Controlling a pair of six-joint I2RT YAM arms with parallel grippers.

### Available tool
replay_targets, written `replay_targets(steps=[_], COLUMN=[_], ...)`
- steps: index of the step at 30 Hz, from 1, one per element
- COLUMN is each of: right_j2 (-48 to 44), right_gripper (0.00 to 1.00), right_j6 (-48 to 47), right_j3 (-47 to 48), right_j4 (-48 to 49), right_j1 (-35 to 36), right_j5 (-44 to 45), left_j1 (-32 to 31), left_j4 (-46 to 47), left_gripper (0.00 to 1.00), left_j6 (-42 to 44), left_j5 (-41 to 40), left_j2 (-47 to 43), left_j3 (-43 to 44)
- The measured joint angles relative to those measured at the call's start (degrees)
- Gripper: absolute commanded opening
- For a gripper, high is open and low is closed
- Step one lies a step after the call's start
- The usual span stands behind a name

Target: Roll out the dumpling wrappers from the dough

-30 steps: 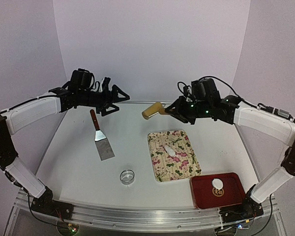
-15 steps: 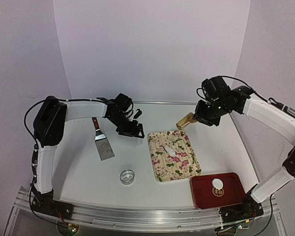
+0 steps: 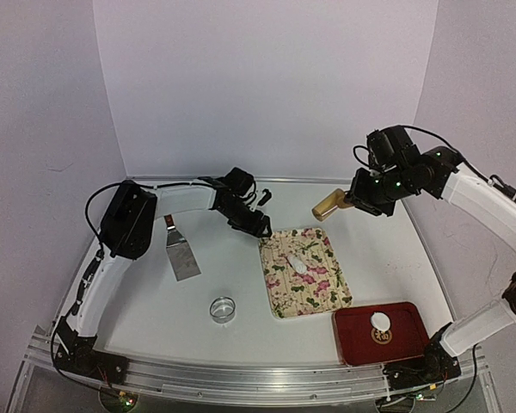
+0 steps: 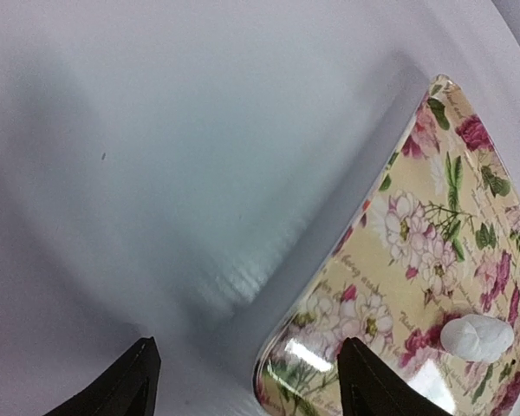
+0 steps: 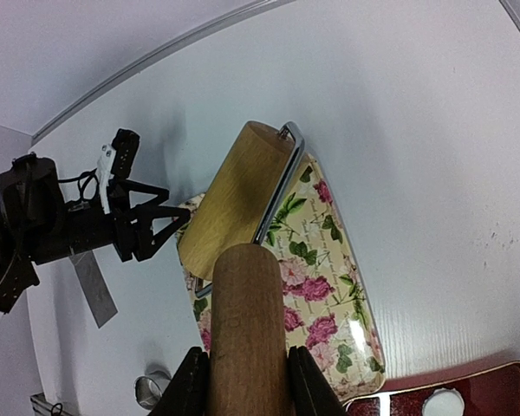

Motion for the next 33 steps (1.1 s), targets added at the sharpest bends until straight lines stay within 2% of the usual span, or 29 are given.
replay_targets(steps=[5, 9, 13, 16, 21, 25, 33], right_j2=[0.0, 0.0, 0.1, 0.1, 0.3, 1.9, 6.2], right_gripper=[0.0, 0.0, 0.0, 0.0, 0.0, 0.0, 0.0], right_j6=[-0.4, -0.6, -0.7, -0.9, -1.7, -3.8, -11.0], right_j3=[0.1, 0.1, 0.1, 0.1, 0.1, 0.1, -0.1], right_j4=[-0.3, -0.6, -0.6, -0.6, -0.6, -0.6, -0.6], right_j1=[0.0, 0.0, 0.0, 0.0, 0.0, 0.0, 0.0], right_j5=[-0.5, -1.3, -1.7, -1.8, -2.9, -4.9, -14.4], left_j1=[-1.5, -3.0, -3.9, -4.4, -5.2, -5.0, -5.5], left_j4=[0.2, 0.3, 3.3, 4.4, 6.8, 9.1, 10.7], left_gripper=[0.42, 0.24, 0.08, 0.02, 0.0, 0.0, 0.0], left_j6=[1.5, 2.6, 4.9, 5.6, 1.1, -1.9, -6.8], left_j5=[-0.2, -2.2, -5.2, -5.9, -10.8, -11.8, -13.3], left_j2=[3.9, 4.2, 2.7, -0.7, -7.4, -14.6, -26.5], left_j3=[5.4, 5.4, 1.6, -4.2, -14.5, -26.3, -43.6])
